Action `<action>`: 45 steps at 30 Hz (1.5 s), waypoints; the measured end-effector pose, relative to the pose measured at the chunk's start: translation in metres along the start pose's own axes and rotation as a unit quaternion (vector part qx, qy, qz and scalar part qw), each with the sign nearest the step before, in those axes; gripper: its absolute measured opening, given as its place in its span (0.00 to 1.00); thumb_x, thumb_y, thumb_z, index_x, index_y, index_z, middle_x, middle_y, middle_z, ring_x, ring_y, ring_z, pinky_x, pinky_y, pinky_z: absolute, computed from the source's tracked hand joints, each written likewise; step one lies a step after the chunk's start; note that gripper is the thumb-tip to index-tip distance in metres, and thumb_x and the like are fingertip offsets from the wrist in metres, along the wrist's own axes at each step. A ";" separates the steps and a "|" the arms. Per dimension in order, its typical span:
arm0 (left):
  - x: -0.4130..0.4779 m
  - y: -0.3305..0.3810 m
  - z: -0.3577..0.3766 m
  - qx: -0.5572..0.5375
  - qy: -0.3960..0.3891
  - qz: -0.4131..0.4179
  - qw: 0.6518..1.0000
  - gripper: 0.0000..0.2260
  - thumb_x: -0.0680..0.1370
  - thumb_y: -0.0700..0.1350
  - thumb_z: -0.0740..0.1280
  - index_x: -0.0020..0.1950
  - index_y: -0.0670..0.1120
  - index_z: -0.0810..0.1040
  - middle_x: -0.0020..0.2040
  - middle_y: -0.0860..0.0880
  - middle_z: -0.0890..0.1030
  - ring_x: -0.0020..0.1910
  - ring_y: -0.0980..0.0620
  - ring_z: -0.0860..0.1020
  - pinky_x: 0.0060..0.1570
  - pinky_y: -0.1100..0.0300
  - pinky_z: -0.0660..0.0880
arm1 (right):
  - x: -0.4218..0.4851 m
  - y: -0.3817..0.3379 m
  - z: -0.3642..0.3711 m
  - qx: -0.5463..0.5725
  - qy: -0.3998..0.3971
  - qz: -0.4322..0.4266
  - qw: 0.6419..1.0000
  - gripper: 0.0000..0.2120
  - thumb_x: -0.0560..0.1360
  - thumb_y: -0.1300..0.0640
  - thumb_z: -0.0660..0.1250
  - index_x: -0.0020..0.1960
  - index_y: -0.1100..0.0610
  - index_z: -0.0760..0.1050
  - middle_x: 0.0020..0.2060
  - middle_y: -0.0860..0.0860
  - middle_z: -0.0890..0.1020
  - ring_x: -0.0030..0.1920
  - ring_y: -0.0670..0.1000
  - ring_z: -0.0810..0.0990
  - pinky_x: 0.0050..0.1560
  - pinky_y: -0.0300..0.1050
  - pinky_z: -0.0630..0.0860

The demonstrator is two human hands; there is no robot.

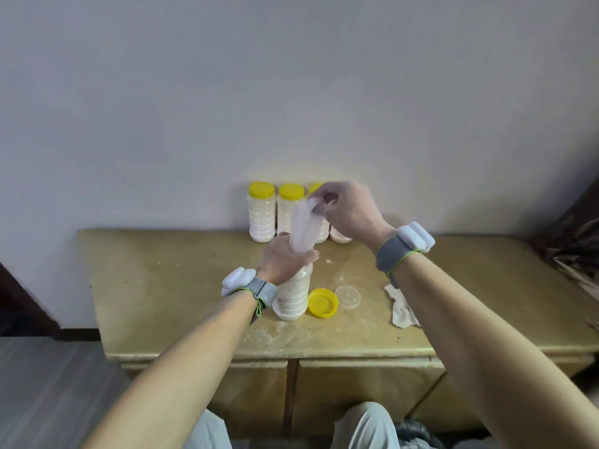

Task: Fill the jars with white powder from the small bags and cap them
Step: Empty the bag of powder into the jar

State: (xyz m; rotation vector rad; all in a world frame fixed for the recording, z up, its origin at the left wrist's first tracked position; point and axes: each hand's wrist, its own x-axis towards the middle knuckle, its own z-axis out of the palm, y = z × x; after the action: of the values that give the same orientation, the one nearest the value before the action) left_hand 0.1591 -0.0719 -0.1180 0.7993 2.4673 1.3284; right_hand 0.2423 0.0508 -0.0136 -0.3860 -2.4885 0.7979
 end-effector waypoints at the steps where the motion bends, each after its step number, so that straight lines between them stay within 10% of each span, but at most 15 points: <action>1: 0.001 0.000 0.001 -0.001 -0.001 -0.006 1.000 0.15 0.71 0.55 0.75 0.49 0.46 0.81 0.51 0.48 0.81 0.49 0.47 0.79 0.44 0.56 0.71 | 0.001 0.001 -0.002 0.014 0.030 0.006 0.999 0.09 0.74 0.61 0.68 0.47 0.50 0.84 0.37 0.43 0.81 0.39 0.43 0.78 0.40 0.30 0.71; 5: 0.001 -0.001 0.000 0.008 0.001 -0.016 1.000 0.17 0.71 0.56 0.75 0.51 0.46 0.81 0.47 0.48 0.82 0.48 0.47 0.79 0.43 0.55 0.73 | -0.001 -0.001 -0.003 -0.015 -0.038 0.000 0.999 0.10 0.73 0.62 0.68 0.47 0.49 0.84 0.37 0.43 0.82 0.42 0.45 0.78 0.41 0.30 0.71; 8: 0.001 0.001 0.001 0.000 -0.005 -0.011 1.000 0.16 0.69 0.56 0.74 0.50 0.47 0.83 0.46 0.49 0.84 0.47 0.48 0.80 0.44 0.55 0.74 | -0.001 -0.001 -0.005 0.060 0.076 0.006 0.995 0.09 0.73 0.60 0.69 0.45 0.47 0.83 0.37 0.40 0.82 0.42 0.42 0.80 0.42 0.31 0.72; 11: -0.001 0.002 0.001 -0.006 0.000 -0.018 1.000 0.16 0.69 0.56 0.75 0.50 0.46 0.83 0.45 0.50 0.83 0.46 0.49 0.80 0.43 0.56 0.74 | -0.005 -0.001 -0.003 0.005 -0.036 -0.007 0.999 0.12 0.73 0.63 0.68 0.47 0.48 0.85 0.39 0.42 0.83 0.41 0.43 0.79 0.43 0.32 0.72; 14: -0.001 0.003 0.000 -0.003 -0.003 -0.014 1.000 0.12 0.72 0.53 0.75 0.48 0.47 0.83 0.43 0.51 0.83 0.43 0.51 0.79 0.40 0.60 0.73 | -0.005 -0.001 -0.003 0.050 0.054 -0.003 0.997 0.17 0.74 0.66 0.61 0.50 0.50 0.85 0.42 0.41 0.83 0.44 0.43 0.80 0.46 0.30 0.73; 19: -0.002 0.002 -0.001 -0.009 -0.005 -0.016 1.000 0.11 0.70 0.54 0.75 0.47 0.49 0.84 0.43 0.52 0.84 0.45 0.51 0.80 0.39 0.61 0.73 | -0.005 -0.001 -0.001 0.035 0.033 0.024 0.999 0.05 0.73 0.53 0.74 0.41 0.54 0.82 0.34 0.49 0.82 0.35 0.46 0.77 0.40 0.43 0.74; 25: -0.006 0.006 -0.004 0.014 -0.017 0.005 1.000 0.12 0.73 0.53 0.73 0.48 0.45 0.82 0.45 0.48 0.84 0.47 0.47 0.80 0.44 0.55 0.74 | -0.008 0.002 0.000 0.056 0.019 0.002 0.998 0.16 0.71 0.69 0.59 0.40 0.50 0.78 0.39 0.46 0.80 0.35 0.45 0.75 0.35 0.37 0.68; 31: -0.007 0.009 -0.005 0.018 -0.017 0.004 1.000 0.08 0.74 0.52 0.72 0.39 0.52 0.76 0.43 0.49 0.82 0.45 0.48 0.79 0.47 0.52 0.75 | -0.006 0.005 -0.006 0.000 0.008 0.033 0.999 0.12 0.74 0.57 0.71 0.33 0.52 0.74 0.30 0.47 0.73 0.34 0.50 0.70 0.28 0.32 0.64; 35: -0.005 0.007 -0.005 0.027 -0.023 0.012 0.999 0.08 0.74 0.54 0.72 0.42 0.50 0.79 0.41 0.51 0.82 0.44 0.48 0.79 0.43 0.54 0.73 | -0.008 0.005 -0.010 0.038 -0.027 0.034 0.998 0.15 0.74 0.67 0.63 0.50 0.53 0.84 0.42 0.47 0.83 0.44 0.46 0.78 0.35 0.22 0.68; 40: -0.004 0.006 -0.004 0.026 -0.021 0.005 0.999 0.09 0.74 0.53 0.73 0.43 0.49 0.79 0.42 0.50 0.81 0.43 0.49 0.78 0.40 0.58 0.72 | -0.003 0.008 -0.013 -0.011 0.018 0.027 0.999 0.11 0.73 0.58 0.70 0.33 0.49 0.77 0.28 0.48 0.77 0.35 0.52 0.75 0.34 0.43 0.70; 45: -0.005 0.007 -0.005 0.042 -0.017 0.013 0.999 0.13 0.75 0.53 0.72 0.48 0.44 0.81 0.44 0.47 0.82 0.44 0.47 0.77 0.37 0.57 0.69 | -0.008 0.008 -0.015 0.033 -0.041 0.043 0.998 0.17 0.74 0.67 0.62 0.55 0.54 0.84 0.46 0.46 0.84 0.49 0.44 0.80 0.44 0.25 0.71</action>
State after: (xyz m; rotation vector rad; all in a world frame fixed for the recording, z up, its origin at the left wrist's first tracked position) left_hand 0.1636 -0.0746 -0.1096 0.8686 2.5083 1.2169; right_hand 0.2575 0.0608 -0.0108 -0.4488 -2.5275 0.9448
